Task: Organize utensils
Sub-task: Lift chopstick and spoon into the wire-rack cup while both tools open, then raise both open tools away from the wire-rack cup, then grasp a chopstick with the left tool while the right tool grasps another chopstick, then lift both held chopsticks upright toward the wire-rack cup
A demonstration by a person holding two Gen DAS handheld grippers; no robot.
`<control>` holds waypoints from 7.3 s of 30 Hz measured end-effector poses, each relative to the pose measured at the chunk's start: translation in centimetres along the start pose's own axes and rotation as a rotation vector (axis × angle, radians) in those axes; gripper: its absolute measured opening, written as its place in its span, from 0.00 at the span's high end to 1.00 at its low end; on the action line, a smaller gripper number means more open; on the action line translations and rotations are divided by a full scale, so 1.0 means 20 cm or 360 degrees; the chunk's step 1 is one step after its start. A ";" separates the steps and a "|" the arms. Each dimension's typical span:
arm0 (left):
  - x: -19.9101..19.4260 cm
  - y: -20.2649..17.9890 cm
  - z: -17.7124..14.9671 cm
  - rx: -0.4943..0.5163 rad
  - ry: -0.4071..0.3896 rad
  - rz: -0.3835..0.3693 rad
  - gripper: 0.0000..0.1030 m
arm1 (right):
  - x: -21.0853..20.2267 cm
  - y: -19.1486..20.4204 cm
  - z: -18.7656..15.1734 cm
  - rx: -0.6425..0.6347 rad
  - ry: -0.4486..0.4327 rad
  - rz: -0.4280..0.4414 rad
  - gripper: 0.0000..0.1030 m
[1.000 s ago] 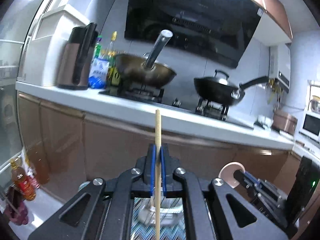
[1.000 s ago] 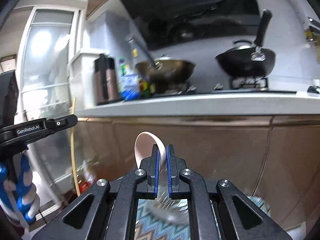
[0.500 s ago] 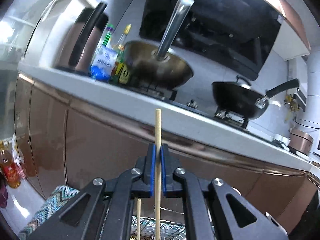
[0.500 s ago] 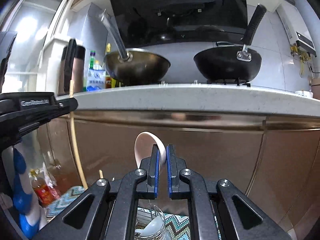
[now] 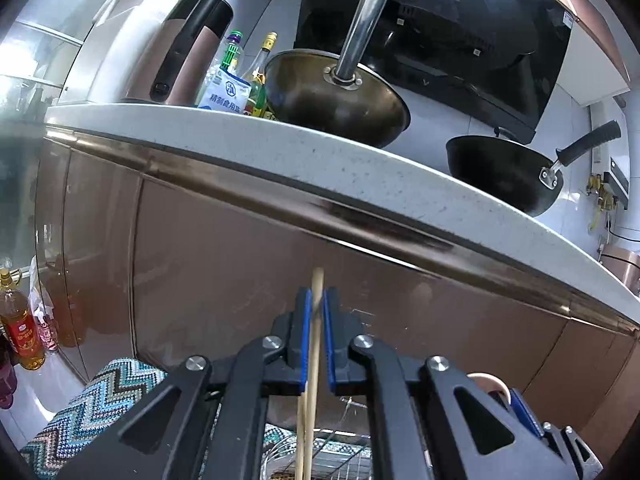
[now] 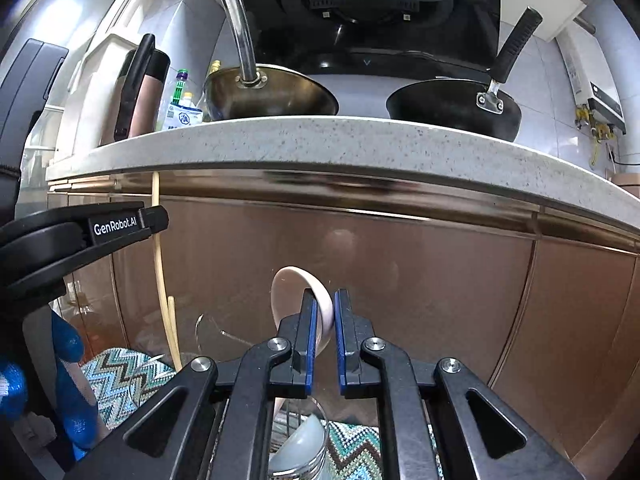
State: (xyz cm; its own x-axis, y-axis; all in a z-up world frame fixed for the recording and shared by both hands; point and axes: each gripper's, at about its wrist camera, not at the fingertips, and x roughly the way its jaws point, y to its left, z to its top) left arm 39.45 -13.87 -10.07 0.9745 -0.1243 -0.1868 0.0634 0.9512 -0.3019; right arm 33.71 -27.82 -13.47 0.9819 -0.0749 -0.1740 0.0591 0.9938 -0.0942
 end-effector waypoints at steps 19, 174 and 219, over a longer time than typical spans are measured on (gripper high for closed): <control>-0.54 0.13 0.28 0.0126 -0.0072 0.0075 0.60 | -0.51 -0.21 0.24 0.0157 -0.0106 -0.0042 0.62; 0.15 0.88 -0.54 0.0301 0.1888 -0.0072 0.95 | 0.26 0.70 -0.55 0.0374 0.1550 0.0781 0.95; -1.43 0.44 0.15 0.0582 0.0559 -0.0031 0.95 | -1.28 0.39 0.25 0.0256 0.0398 0.0882 0.95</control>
State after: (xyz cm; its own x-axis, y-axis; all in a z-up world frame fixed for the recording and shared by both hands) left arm 12.70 -1.02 -4.64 0.8450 -0.1709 -0.5067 0.2135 0.9766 0.0267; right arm 9.96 -17.66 -4.93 0.8039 0.4570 -0.3807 -0.4009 0.8891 0.2208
